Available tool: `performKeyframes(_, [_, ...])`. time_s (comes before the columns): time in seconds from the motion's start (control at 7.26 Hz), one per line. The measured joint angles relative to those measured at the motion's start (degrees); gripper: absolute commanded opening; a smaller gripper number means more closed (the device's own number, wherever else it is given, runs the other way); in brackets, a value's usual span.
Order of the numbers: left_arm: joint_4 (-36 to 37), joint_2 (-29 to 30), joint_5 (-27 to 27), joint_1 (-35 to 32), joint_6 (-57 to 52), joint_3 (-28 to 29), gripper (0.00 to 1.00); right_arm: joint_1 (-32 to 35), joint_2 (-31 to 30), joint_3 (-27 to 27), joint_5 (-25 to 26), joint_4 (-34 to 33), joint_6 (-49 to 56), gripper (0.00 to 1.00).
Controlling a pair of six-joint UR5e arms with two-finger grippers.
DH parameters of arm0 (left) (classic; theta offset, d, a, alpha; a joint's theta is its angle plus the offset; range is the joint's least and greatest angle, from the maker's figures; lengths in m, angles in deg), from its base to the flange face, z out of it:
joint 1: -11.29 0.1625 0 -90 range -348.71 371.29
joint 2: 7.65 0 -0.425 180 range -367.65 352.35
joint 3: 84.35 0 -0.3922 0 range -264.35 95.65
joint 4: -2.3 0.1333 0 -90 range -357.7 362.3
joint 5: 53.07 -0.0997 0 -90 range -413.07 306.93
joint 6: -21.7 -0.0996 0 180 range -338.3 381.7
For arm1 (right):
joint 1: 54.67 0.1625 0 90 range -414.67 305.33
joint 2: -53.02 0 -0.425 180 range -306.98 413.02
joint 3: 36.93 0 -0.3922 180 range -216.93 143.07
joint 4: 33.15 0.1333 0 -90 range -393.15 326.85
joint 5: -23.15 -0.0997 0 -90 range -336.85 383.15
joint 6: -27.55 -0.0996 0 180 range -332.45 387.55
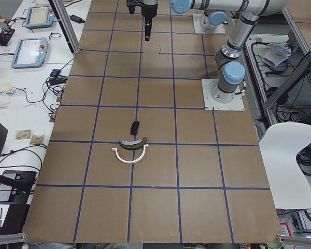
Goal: Place bearing gear from tray to pile
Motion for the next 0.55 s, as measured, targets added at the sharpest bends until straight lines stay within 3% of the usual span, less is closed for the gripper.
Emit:
performKeyframes(0.28, [0.00,0.02,0.00,0.00,-0.01,0.04,1.00,9.67,5.77,-0.21,-2.09,-8.92,-9.30,0.00])
performKeyframes(0.41, [0.00,0.01,0.00,0.00,-0.01,0.02,1.00,12.81,8.89,-0.13,-2.32,-13.88,-11.15,0.42])
performKeyframes(0.55, [0.00,0.01,0.00,0.00,-0.01,0.00,1.00,14.56,11.11,-0.02,-2.39,-17.67,-12.06,0.99])
